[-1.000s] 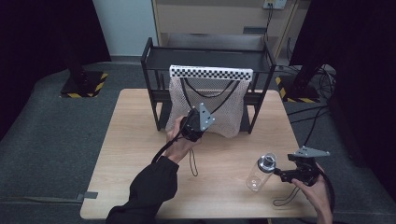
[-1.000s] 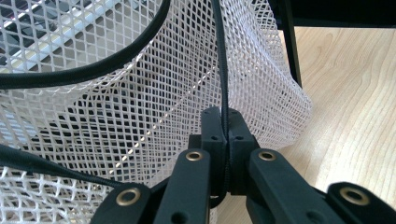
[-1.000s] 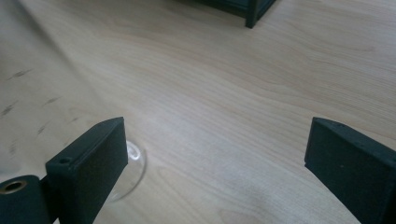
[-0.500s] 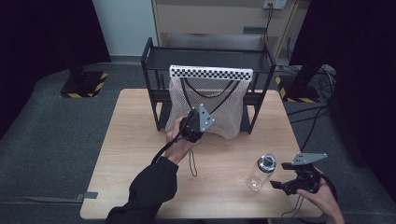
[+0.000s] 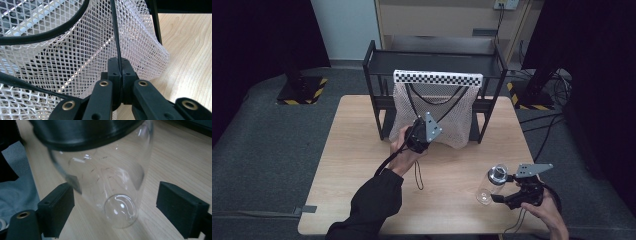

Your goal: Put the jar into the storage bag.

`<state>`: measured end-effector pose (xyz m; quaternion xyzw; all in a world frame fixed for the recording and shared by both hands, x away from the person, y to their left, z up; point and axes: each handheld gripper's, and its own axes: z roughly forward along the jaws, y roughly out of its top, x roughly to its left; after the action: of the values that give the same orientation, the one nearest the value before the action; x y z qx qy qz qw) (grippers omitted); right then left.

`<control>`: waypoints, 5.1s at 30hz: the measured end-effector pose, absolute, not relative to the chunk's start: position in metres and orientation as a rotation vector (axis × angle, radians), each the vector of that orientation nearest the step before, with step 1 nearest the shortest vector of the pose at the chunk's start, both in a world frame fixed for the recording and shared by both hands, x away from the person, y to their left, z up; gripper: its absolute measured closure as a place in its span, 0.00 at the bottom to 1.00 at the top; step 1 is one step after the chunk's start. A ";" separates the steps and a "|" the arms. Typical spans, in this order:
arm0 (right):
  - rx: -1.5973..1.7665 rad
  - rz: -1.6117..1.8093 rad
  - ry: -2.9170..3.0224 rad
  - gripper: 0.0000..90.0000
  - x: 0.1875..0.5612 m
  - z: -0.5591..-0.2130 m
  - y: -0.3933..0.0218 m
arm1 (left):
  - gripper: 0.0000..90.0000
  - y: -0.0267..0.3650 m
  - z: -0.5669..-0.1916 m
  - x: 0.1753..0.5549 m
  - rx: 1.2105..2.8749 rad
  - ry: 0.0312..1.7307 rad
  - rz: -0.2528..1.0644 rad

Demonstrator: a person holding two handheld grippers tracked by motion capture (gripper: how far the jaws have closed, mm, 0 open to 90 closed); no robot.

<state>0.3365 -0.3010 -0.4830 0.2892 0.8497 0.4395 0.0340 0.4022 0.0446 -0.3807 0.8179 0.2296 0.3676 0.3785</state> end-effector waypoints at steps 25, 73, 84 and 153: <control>0.781 1.560 2.426 0.35 0.334 -0.484 -0.288 | 0.98 0.046 -0.385 0.403 2.076 0.584 0.944; 0.730 1.906 2.170 0.35 0.406 -0.373 -0.244 | 0.98 0.048 -0.390 0.407 2.061 0.585 0.919; 0.732 1.956 2.125 0.35 0.419 -0.351 -0.229 | 0.98 0.049 -0.390 0.406 2.059 0.581 0.921; 0.906 1.659 1.951 0.35 0.455 -0.329 -0.139 | 0.98 0.048 -0.387 0.403 2.042 0.566 0.925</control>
<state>0.4554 -0.1385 -0.3289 0.3260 0.7021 0.5969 0.2109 0.4025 0.0482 -0.3873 0.8083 0.2242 0.3663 0.4029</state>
